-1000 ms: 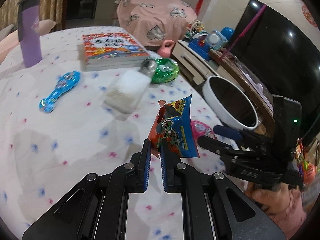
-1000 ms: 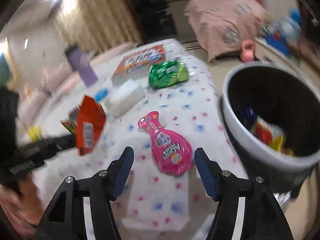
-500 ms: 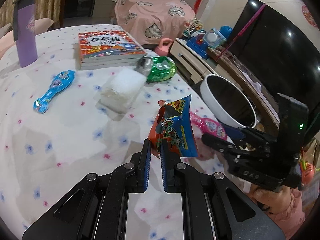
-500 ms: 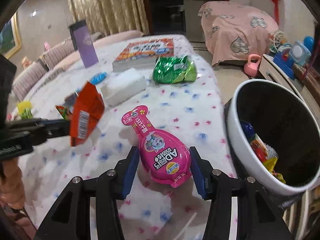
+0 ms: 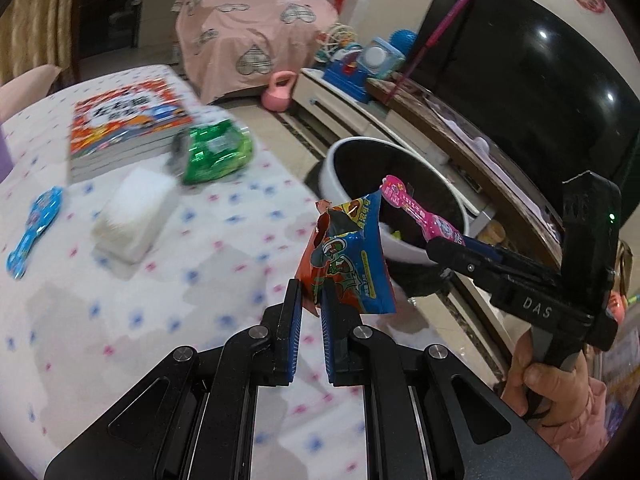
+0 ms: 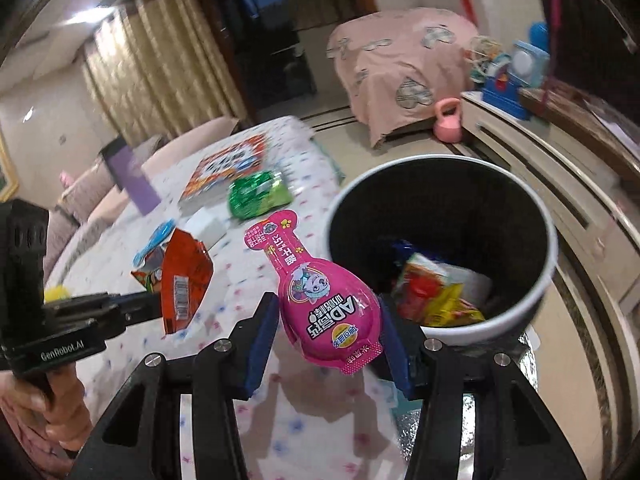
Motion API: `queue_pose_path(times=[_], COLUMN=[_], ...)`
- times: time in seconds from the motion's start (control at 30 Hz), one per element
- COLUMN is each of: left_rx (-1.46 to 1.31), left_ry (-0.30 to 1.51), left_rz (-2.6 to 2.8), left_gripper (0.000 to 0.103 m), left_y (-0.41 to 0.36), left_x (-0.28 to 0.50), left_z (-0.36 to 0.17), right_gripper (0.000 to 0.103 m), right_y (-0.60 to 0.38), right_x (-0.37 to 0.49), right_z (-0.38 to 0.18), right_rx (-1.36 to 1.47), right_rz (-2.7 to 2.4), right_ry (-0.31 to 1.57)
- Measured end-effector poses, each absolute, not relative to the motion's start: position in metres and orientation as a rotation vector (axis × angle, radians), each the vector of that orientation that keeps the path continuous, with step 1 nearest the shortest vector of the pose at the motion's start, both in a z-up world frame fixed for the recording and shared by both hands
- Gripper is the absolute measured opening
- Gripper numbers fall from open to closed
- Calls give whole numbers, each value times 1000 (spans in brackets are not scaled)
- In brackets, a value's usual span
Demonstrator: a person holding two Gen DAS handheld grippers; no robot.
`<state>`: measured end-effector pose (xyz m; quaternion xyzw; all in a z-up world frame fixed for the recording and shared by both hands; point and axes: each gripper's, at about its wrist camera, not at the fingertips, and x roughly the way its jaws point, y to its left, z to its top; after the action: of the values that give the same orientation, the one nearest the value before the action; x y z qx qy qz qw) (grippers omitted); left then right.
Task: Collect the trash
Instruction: 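Carry both items over the bin and open both tools to drop them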
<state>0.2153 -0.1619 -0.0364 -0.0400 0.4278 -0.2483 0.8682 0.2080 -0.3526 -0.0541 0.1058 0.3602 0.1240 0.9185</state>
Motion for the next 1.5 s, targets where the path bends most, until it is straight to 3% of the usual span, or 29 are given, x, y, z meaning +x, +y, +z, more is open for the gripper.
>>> queue_pose_path(times=[0.5, 1.2, 1.27, 1.37, 1.43, 1.5], left_rx=[19, 93, 93, 75, 56, 37], left_ry=[886, 937, 944, 954, 949, 946], left_rz=[-583, -573, -570, -563, -553, -550], left_gripper=[9, 9, 15, 48, 56, 56], left_y=[-236, -280, -281, -278, -273, -267], left_x=[248, 286, 288, 291, 291, 289], left_z=[-22, -35, -36, -37, -36, -35], right_gripper=[51, 51, 51, 53, 64, 76], right_y=[-420, -449, -450, -451, -453, -454], right_x=[222, 256, 257, 260, 262, 260], right_z=[-47, -55, -54, -54, -54, -53], right_rx=[325, 330, 328, 328, 340, 352], right_rz=[155, 108, 106, 110, 114, 112], right_ry=[713, 758, 758, 755, 757, 749])
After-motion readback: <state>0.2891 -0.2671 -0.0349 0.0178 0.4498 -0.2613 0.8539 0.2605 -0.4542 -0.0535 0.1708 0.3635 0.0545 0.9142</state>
